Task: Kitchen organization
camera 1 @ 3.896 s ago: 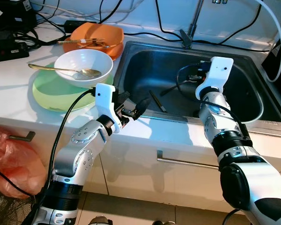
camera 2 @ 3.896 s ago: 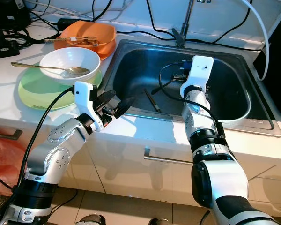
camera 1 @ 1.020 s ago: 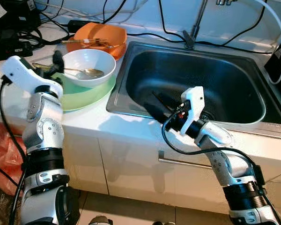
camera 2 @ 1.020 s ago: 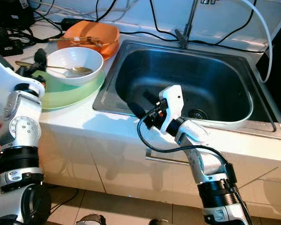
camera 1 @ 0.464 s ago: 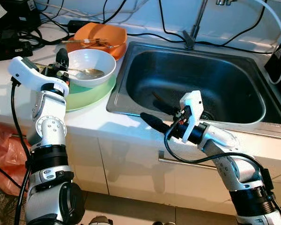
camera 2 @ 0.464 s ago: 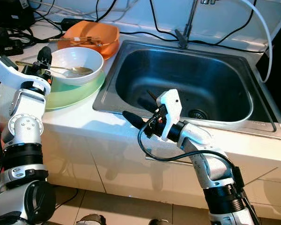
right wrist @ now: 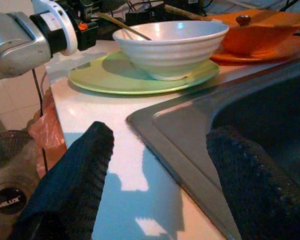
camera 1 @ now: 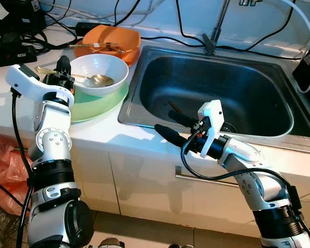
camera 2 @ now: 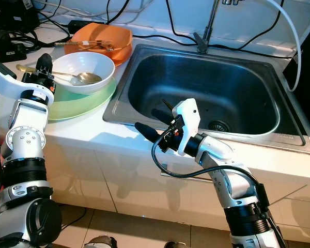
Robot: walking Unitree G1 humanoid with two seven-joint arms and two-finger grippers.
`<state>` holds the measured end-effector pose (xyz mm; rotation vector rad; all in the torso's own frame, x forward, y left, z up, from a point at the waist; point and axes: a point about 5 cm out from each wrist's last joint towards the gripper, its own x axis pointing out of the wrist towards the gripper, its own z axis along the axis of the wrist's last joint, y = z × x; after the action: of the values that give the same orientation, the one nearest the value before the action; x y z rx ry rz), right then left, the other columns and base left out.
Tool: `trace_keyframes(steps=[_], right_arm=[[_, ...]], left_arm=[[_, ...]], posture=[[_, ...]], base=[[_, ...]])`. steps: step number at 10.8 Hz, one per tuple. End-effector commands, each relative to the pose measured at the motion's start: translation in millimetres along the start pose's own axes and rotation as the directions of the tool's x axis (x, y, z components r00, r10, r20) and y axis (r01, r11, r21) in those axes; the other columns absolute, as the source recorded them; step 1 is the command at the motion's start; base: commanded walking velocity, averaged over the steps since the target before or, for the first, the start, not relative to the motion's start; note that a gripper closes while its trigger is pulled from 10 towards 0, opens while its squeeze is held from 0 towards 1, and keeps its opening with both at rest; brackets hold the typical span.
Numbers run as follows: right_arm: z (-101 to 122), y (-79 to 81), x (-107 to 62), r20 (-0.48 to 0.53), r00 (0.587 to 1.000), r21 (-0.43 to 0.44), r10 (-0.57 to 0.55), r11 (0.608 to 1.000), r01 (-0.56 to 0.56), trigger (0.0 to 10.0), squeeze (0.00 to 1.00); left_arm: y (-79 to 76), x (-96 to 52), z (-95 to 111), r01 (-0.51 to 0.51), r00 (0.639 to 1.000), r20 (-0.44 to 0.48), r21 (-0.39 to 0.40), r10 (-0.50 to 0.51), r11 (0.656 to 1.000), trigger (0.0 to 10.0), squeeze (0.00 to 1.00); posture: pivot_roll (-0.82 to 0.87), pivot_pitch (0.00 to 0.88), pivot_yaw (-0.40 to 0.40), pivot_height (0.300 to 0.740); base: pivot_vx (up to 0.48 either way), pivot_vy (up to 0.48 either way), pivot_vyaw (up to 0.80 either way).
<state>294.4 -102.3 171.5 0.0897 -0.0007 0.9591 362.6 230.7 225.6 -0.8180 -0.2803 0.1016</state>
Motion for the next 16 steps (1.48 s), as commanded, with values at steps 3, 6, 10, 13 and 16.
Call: trace_keyframes(steps=[3, 6, 10, 13, 16], right_arm=[[4.3, -0.8, 1.5, 0.009, 1.000, -0.018, -0.004, 1.000, 0.004, 10.0, 0.00], [4.0, -1.7, 2.1, 0.009, 1.000, -0.020, -0.011, 1.000, 0.011, 10.0, 0.00], [4.5, -2.8, 2.2, 0.012, 1.000, -0.023, -0.019, 1.000, 0.020, 10.0, 0.00], [8.5, -9.8, 2.2, 0.056, 0.996, 0.036, -0.063, 0.998, 0.061, 10.0, 0.00], [22.0, -29.6, 8.5, 0.179, 0.951, 0.287, -0.252, 0.938, 0.195, 10.0, 0.00]], left_arm=[[-8.5, 5.0, 2.6, 0.019, 1.000, 0.006, -0.044, -0.019, 0.999, 0.0, 0.00], [-8.1, 5.0, 2.8, 0.019, 1.000, 0.006, -0.065, -0.019, 0.998, 0.0, 0.00], [-11.9, 4.5, 2.6, 0.045, 0.999, 0.016, -0.134, -0.043, 0.990, 0.0, 0.00], [-25.0, 1.7, -3.3, 0.126, 0.992, 0.001, -0.226, -0.129, 0.966, 0.0, 0.00], [-66.7, -9.6, -11.9, 0.367, 0.922, -0.007, -0.308, -0.388, 0.877, 0.0, 0.00]], posture=[[0.13, 0.063, -0.035, 0.740], [0.13, 0.062, -0.035, 0.740], [0.13, 0.058, -0.035, 0.740], [0.13, 0.058, -0.035, 0.740], [0.13, 0.053, -0.031, 0.740]], base=[[0.000, 0.000, 0.00], [0.000, 0.000, 0.00], [0.000, 0.000, 0.00], [0.000, 0.000, 0.00], [0.000, 0.000, 0.00]])
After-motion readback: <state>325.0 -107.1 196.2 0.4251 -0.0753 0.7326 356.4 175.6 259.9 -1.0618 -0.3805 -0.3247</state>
